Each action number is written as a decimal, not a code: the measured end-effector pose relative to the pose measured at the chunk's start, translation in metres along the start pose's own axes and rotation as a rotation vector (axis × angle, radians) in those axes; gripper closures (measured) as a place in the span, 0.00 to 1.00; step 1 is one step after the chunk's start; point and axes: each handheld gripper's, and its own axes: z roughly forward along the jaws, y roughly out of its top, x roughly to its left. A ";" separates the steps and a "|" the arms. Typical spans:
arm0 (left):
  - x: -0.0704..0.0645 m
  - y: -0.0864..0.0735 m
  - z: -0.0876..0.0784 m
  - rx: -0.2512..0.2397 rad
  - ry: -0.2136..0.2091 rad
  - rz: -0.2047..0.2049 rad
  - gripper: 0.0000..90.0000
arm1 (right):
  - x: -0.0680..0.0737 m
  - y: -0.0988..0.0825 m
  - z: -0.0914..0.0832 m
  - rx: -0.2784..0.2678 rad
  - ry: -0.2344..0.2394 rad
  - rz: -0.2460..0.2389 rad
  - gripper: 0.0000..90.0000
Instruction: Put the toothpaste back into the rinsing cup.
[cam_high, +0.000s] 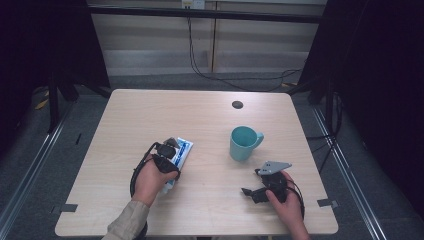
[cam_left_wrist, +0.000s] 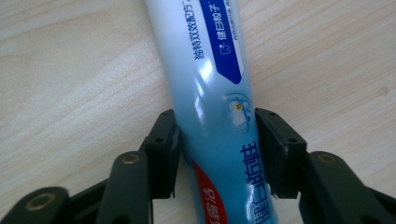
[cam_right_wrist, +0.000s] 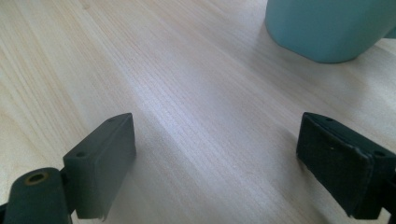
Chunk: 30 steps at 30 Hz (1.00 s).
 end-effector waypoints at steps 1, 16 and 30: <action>-0.001 0.002 0.000 0.017 0.010 0.026 0.63 | 0.000 0.000 0.000 0.000 0.000 0.000 0.13; 0.003 -0.008 -0.010 -0.053 0.012 0.133 0.79 | 0.000 0.000 0.000 0.002 0.000 -0.001 0.13; -0.003 -0.015 -0.022 -0.113 -0.028 0.152 0.80 | 0.002 0.000 -0.001 -0.003 -0.019 0.022 0.14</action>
